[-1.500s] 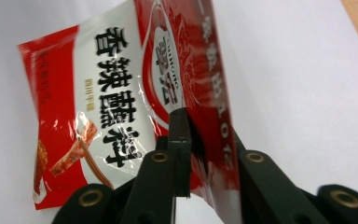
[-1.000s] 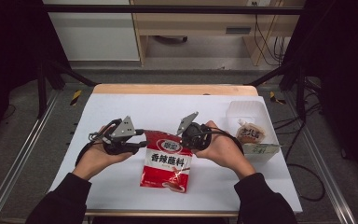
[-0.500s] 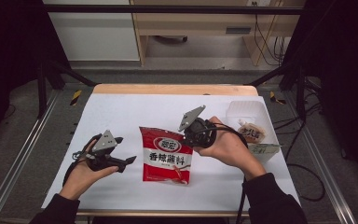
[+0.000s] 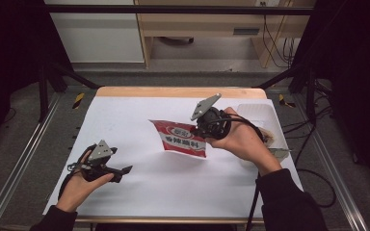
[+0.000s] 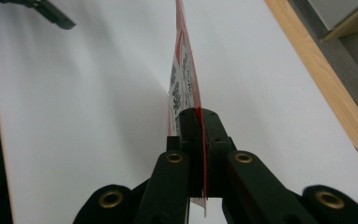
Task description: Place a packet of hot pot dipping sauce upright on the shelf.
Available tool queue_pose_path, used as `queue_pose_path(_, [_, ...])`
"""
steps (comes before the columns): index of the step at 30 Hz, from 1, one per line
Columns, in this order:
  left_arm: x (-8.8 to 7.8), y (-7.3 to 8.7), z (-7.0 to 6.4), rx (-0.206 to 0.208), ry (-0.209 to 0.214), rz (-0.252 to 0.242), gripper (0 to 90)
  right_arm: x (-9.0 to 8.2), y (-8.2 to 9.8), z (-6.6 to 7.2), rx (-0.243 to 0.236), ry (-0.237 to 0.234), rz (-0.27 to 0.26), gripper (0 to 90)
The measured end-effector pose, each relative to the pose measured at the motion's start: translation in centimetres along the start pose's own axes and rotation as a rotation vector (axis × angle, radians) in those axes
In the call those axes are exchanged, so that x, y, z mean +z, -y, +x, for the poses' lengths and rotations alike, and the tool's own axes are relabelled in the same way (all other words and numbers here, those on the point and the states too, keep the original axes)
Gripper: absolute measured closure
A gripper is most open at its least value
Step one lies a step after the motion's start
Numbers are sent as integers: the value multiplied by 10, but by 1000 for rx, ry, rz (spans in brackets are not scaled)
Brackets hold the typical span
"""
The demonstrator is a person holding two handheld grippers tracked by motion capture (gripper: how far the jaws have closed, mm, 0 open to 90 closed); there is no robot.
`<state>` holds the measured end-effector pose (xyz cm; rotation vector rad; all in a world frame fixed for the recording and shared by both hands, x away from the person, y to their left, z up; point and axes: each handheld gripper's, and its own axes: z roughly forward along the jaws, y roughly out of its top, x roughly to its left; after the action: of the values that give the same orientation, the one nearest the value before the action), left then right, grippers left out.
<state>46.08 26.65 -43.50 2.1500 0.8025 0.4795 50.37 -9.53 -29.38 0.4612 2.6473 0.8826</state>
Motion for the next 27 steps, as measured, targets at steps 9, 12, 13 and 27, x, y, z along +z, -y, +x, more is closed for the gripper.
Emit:
queue_pose_path(9, [3, 13, -1, 2, -14, 38, 82, -12, 5, -27, 60, 33, -5, 900])
queue_pose_path(12, [5, 14, -2, 1, -17, 41, 73, -18, 6, -34, 74, 44, -17, 900])
queue_pose_path(13, [6, 14, -2, -3, -19, 42, 71, -20, 7, -35, 75, 46, -18, 900])
queue_pose_path(27, [7, 19, -1, -11, -44, 55, 71, -52, 14, -67, 150, 134, -101, 900])
